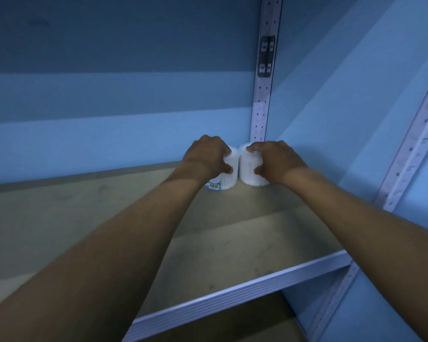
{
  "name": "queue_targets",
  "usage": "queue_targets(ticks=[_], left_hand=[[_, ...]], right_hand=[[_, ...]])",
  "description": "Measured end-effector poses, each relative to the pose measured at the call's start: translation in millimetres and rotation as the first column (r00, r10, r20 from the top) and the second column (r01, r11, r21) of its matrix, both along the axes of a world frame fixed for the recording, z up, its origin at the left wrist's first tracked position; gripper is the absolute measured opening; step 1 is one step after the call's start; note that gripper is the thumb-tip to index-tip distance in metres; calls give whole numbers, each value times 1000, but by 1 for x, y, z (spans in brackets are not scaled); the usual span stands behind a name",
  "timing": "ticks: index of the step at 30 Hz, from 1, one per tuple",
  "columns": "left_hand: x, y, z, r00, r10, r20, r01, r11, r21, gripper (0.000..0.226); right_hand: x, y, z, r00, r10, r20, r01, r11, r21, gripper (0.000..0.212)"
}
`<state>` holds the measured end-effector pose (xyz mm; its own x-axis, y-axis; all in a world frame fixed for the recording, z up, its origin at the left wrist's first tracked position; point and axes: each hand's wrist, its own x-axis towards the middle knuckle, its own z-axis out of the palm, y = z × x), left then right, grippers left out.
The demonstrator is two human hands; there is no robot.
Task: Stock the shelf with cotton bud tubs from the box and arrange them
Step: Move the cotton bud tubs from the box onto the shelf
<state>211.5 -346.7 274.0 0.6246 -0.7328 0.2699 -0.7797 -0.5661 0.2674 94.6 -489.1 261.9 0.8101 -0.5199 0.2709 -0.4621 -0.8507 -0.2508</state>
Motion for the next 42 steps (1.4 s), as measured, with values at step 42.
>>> queue_targets(ticks=[42], left_hand=[[72,-87,4,966,28,257,-59,991,116,57]], right_hand=[[86,-68,-4,998,29,58,-20,989,-145,56]])
